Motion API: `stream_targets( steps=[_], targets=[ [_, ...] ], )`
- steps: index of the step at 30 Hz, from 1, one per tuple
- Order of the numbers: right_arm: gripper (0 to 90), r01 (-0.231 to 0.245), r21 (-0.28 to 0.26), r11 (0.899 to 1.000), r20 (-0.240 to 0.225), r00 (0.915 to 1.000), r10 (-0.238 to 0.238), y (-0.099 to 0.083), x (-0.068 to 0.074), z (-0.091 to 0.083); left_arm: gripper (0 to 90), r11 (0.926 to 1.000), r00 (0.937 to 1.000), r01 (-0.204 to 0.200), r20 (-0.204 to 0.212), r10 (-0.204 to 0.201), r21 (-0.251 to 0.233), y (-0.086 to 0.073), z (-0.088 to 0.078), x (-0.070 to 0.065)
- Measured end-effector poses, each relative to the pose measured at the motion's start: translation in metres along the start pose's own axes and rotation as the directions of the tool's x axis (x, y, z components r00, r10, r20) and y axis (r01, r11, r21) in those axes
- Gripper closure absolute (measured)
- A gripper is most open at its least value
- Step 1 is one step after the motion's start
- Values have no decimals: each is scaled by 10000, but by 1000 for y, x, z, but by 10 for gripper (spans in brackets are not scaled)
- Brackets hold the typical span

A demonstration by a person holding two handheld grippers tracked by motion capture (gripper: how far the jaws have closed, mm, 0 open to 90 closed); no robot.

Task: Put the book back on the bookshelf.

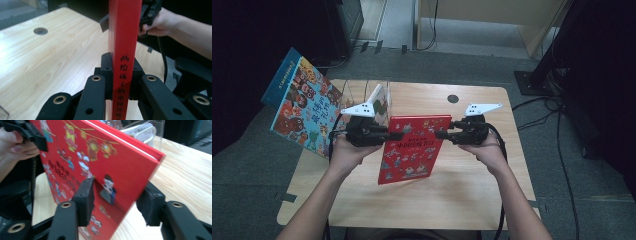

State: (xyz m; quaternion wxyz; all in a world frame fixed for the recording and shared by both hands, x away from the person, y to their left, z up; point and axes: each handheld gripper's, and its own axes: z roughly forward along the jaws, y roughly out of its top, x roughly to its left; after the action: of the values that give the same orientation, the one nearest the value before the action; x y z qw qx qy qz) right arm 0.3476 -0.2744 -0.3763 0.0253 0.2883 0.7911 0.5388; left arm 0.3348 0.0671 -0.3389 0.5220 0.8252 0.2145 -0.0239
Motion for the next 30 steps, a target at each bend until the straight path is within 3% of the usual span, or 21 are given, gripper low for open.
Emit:
stream_targets(
  steps=[4, 6, 8, 11, 15, 17, 21, 23, 26, 27, 30],
  targets=[
    [553, -564, -281, 9980, -573, 9969, 547, 1, -6, -1, 807, 9996, 9997, 194, 125, -196, 191, 1, -1, 4],
    [564, -645, -405, 9971, -672, 9958, 617, 2, -7, -2, 798, 9978, 9998, 197, -14, -196, 634, 4, 1, 4],
    [567, -406, -442, 9982, -537, 9978, 382, 6, -5, -4, 785, 9942, 9998, 96, -164, -79, 1075, 8, 3, 3],
    [574, 328, -506, 9982, -195, 9992, -338, 15, 2, -8, 775, 9900, 9995, -50, -306, 95, 1408, 16, 3, 0],
    [588, 479, -520, 9975, -267, 9984, -493, 21, 6, -9, 771, 9815, 9986, -265, -397, 346, 1896, 30, 2, -3],
    [591, 664, -502, 9965, -406, 9968, -685, 23, 9, -5, 776, 9744, 9979, -396, -414, 500, 2212, 37, 4, -6],
    [591, 790, -347, 9963, -391, 9960, -803, 24, 12, -1, 779, 9521, 9962, -509, -516, 696, 3016, 43, 7, -7],
    [592, 814, -371, 9960, -433, 9956, -830, 24, 13, 0, 778, 9381, 9956, -524, -549, 756, 3423, 44, 10, -7],
    [594, 788, -268, 9965, -501, 9955, -801, 24, 14, 3, 775, 9068, 9954, -426, -604, 748, 4194, 43, 17, -4],
    [591, 797, -200, 9966, -423, 9959, -805, 24, 15, 4, 778, 9082, 9960, -393, -565, 690, 4166, 43, 18, -3],
    [592, 718, -250, 9971, -414, 9965, -728, 24, 14, 6, 780, 8964, 9968, -313, -524, 606, 4422, 45, 19, -1]
  ],
)
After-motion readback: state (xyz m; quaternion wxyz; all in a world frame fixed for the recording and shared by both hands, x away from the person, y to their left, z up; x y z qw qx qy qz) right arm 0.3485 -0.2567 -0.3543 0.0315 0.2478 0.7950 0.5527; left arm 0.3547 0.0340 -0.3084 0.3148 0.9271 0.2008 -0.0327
